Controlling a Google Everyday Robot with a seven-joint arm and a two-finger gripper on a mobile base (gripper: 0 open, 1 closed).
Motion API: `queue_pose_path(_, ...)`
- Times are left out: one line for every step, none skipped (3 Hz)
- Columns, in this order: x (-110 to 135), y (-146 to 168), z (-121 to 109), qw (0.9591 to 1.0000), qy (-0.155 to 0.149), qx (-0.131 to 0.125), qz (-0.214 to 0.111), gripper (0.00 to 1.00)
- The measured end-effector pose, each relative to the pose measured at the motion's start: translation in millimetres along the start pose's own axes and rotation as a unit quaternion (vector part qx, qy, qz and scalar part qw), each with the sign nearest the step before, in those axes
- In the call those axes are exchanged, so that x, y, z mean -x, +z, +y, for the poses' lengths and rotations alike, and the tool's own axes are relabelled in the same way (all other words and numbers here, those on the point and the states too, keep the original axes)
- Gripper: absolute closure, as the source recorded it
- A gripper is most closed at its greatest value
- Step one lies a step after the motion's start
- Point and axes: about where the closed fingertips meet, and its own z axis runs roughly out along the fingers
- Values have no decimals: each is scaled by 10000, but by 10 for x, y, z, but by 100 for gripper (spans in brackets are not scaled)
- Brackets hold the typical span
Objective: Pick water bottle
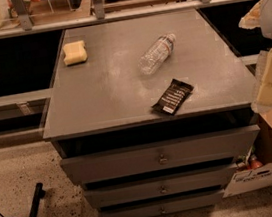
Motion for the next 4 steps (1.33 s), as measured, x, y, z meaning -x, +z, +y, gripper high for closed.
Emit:
queue_pose_path(8,-15,-4,10000,-9,-50,-8,0)
queue_pose_path(101,91,-322,9989,-290,-356,28,0)
queue_pose_path(275,245,-895,9940,-814,-734,27,0)
queue_pose_path(275,246,-895,9940,-814,-733,27,0)
